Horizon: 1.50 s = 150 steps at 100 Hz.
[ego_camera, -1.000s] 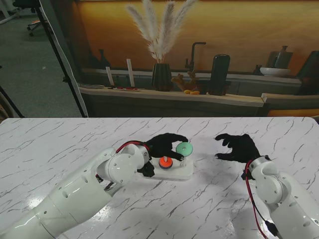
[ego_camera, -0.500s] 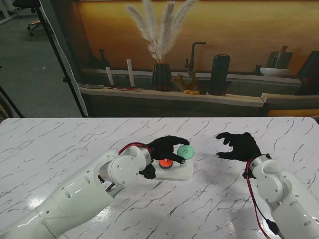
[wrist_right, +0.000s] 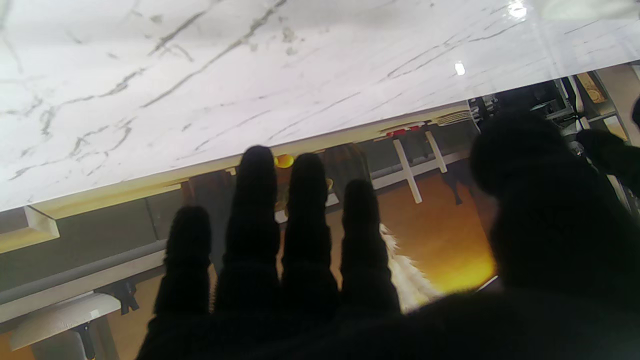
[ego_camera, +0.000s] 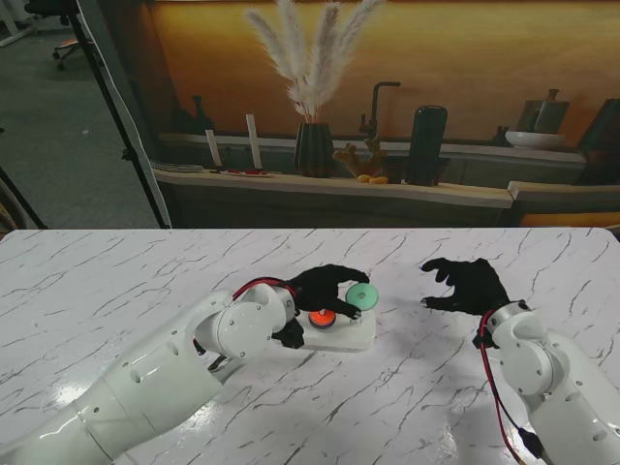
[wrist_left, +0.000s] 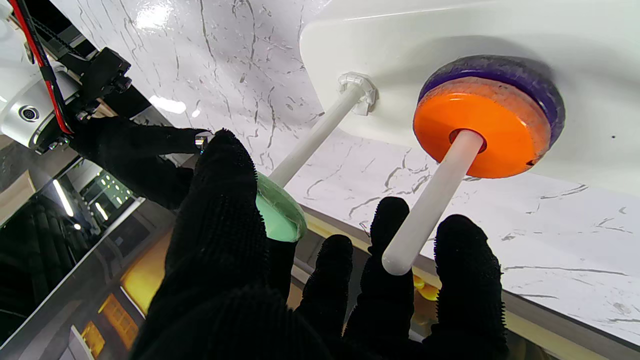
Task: Move the three rings of the Hanoi Tower from the left rod to the right rod
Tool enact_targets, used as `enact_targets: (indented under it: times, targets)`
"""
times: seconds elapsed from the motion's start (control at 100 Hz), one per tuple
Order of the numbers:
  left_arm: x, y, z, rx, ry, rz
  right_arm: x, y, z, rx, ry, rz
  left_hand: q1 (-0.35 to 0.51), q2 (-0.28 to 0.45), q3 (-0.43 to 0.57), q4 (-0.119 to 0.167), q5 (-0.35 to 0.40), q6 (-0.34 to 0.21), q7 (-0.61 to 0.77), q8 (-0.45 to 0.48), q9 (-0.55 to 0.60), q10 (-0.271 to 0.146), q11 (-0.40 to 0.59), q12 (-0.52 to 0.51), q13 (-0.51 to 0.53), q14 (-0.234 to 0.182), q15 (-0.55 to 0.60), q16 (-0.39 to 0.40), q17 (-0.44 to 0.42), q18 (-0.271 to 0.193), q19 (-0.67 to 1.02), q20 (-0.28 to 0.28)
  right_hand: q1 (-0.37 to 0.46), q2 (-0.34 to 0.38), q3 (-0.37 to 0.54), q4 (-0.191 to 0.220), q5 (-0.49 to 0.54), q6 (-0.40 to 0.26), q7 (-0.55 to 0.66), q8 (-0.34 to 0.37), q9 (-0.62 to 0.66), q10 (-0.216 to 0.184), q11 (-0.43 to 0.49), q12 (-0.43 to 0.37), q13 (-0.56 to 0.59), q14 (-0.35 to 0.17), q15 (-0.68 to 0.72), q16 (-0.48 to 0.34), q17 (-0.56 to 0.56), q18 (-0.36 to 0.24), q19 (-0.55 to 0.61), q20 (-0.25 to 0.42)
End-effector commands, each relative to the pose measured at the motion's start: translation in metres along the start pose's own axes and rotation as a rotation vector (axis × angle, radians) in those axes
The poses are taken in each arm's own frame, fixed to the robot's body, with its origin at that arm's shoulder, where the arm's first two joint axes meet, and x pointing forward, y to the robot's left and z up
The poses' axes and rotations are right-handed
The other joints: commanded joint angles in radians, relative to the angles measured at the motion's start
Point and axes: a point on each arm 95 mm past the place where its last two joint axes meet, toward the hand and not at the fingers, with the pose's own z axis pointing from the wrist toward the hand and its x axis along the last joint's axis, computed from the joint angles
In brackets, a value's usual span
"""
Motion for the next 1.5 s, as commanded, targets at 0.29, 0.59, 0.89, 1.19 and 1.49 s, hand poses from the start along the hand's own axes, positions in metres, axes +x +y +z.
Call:
enact_targets:
  times: [0.29, 0.59, 0.89, 1.19, 1.49]
  targets:
    - [0.000, 0.005, 0.006, -0.014, 0.010, -0.017, 0.001, -0.004, -0.001, 0.006, 0.003, 0.003, 0.081, 0.115, 0.061, 0.011, 0.097, -0.072, 0.100, 0.033, 0.033, -0.014, 0.028, 0.020, 0.023, -0.006, 0.037, 0.022, 0.018, 0.020, 0.072, 0.037, 0.017, -0.010, -0.010, 0.016, -0.005, -0.011, 0.014, 0.008, 0.019, -0.022, 0.023, 0.004, 0.025, -0.009, 0.022, 0.009, -0.007, 0.326, 0.015, 0.002]
    - [-0.002, 0.006, 0.007, -0.016, 0.003, -0.019, 0.000, -0.005, -0.002, 0.009, 0.000, 0.003, 0.082, 0.113, 0.062, 0.011, 0.096, -0.072, 0.100, 0.031, 0.033, -0.014, 0.031, 0.022, 0.025, -0.007, 0.042, 0.028, 0.026, 0.018, 0.075, 0.047, 0.018, -0.011, -0.010, 0.016, -0.004, -0.010, 0.016, 0.007, 0.019, -0.021, 0.023, 0.004, 0.025, -0.008, 0.021, 0.009, -0.007, 0.325, 0.016, 0.001]
    - [-0.004, 0.008, 0.008, -0.024, -0.005, -0.024, -0.001, -0.004, -0.002, 0.008, -0.003, 0.001, 0.084, 0.108, 0.063, 0.013, 0.098, -0.070, 0.103, 0.031, 0.037, -0.013, 0.035, 0.023, 0.032, -0.007, 0.052, 0.035, 0.040, 0.012, 0.084, 0.061, 0.020, -0.010, -0.012, 0.016, -0.005, -0.012, 0.017, 0.007, 0.019, -0.022, 0.024, 0.004, 0.026, -0.008, 0.022, 0.009, -0.006, 0.325, 0.016, 0.001]
    - [-0.006, 0.010, 0.009, -0.029, -0.005, -0.016, -0.003, -0.004, -0.003, 0.009, -0.008, -0.003, 0.060, 0.073, 0.069, 0.031, 0.094, -0.063, 0.085, 0.007, 0.025, -0.017, 0.028, 0.017, 0.006, -0.012, 0.017, 0.018, 0.009, 0.001, 0.061, 0.058, 0.024, -0.011, -0.014, 0.016, -0.004, -0.012, 0.019, 0.006, 0.021, -0.024, 0.025, 0.004, 0.027, -0.009, 0.023, 0.009, -0.006, 0.325, 0.017, 0.000]
    - [-0.008, 0.012, 0.010, -0.021, 0.012, 0.029, -0.003, -0.005, -0.003, 0.009, -0.008, -0.001, 0.039, -0.110, 0.147, 0.086, 0.018, -0.035, -0.027, -0.128, -0.041, -0.026, -0.025, -0.014, -0.070, -0.032, -0.162, -0.110, -0.116, -0.014, -0.048, -0.096, 0.026, -0.010, -0.015, 0.016, -0.001, -0.019, 0.022, 0.006, 0.026, -0.024, 0.027, 0.005, 0.030, -0.010, 0.024, 0.010, -0.006, 0.326, 0.017, 0.000]
